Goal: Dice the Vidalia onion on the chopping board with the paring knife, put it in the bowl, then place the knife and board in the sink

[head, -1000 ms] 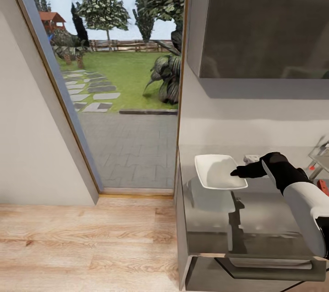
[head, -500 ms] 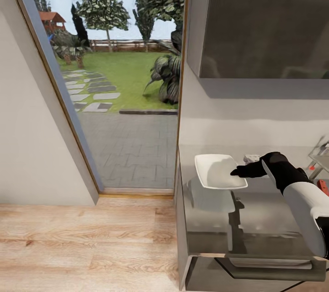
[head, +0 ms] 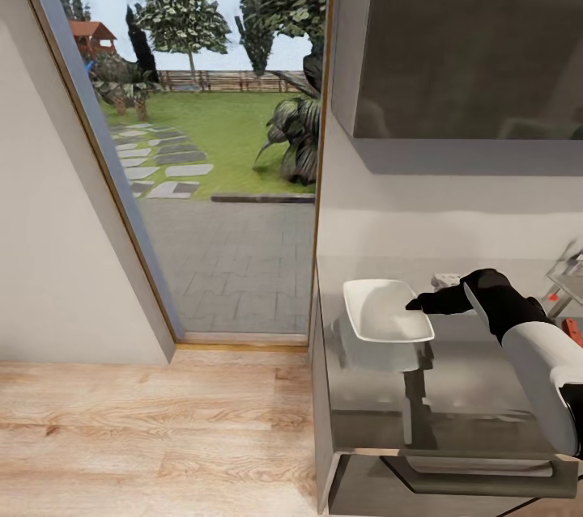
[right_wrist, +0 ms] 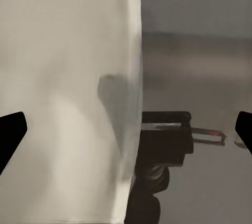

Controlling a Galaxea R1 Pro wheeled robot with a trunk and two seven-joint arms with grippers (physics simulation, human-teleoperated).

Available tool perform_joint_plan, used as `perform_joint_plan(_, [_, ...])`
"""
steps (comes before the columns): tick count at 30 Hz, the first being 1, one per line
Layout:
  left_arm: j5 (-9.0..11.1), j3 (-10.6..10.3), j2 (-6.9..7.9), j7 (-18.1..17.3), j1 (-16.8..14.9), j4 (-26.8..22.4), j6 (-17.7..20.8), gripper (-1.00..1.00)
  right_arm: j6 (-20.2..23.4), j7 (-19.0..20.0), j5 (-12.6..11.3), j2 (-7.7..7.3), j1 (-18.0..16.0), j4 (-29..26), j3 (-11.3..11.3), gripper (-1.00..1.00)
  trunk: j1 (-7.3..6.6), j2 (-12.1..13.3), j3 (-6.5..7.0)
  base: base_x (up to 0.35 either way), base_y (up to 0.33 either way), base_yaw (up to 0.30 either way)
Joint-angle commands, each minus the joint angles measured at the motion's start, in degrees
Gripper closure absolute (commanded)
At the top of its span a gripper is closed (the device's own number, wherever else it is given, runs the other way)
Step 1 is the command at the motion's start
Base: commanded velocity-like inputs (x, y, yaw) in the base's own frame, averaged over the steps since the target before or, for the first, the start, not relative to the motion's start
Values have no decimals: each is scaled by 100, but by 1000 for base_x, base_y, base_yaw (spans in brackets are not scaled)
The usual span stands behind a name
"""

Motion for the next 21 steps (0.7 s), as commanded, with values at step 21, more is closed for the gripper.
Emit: perform_joint_plan(21, [29, -12, -2, 1, -1, -4, -11, -100, 19, 50, 58, -25, -4, -113, -3, -100, 3, -11, -11, -12, 0, 0])
